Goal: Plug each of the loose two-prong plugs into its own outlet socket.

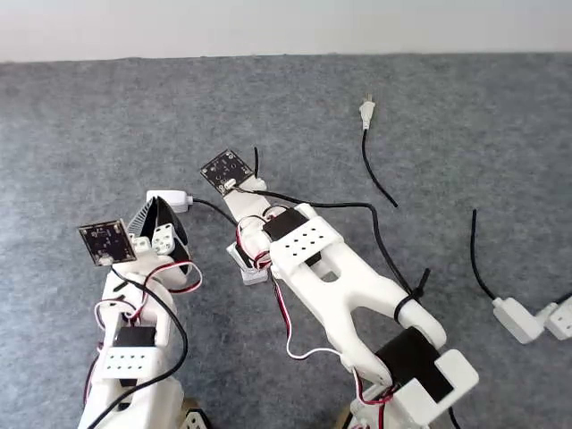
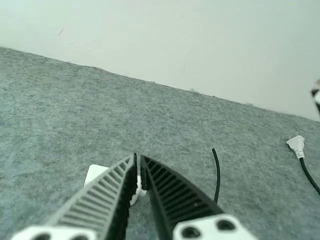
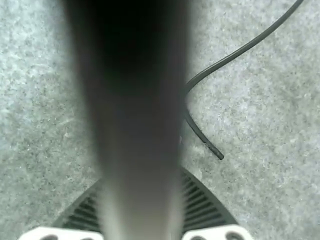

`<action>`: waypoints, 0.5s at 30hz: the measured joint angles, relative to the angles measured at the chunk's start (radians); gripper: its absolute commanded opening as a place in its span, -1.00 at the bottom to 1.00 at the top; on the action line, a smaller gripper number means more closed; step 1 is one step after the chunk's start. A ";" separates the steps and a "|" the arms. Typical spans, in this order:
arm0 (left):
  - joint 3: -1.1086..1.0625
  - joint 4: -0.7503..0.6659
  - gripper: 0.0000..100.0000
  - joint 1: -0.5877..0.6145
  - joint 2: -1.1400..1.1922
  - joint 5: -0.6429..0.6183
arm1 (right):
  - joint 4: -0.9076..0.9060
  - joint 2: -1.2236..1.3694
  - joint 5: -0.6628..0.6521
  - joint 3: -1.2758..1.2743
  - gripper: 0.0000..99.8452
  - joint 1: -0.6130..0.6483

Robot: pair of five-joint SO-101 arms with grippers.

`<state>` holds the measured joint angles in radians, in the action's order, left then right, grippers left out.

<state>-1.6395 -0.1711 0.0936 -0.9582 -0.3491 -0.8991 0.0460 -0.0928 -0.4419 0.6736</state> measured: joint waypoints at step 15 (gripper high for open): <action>-0.008 0.002 -0.94 0.000 -0.023 0.000 | -0.034 0.057 -0.003 0.011 -0.67 0.008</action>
<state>-1.6471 -0.1695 0.0936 -0.9812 -0.3491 -0.9329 0.1028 -0.0959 -0.4312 0.6813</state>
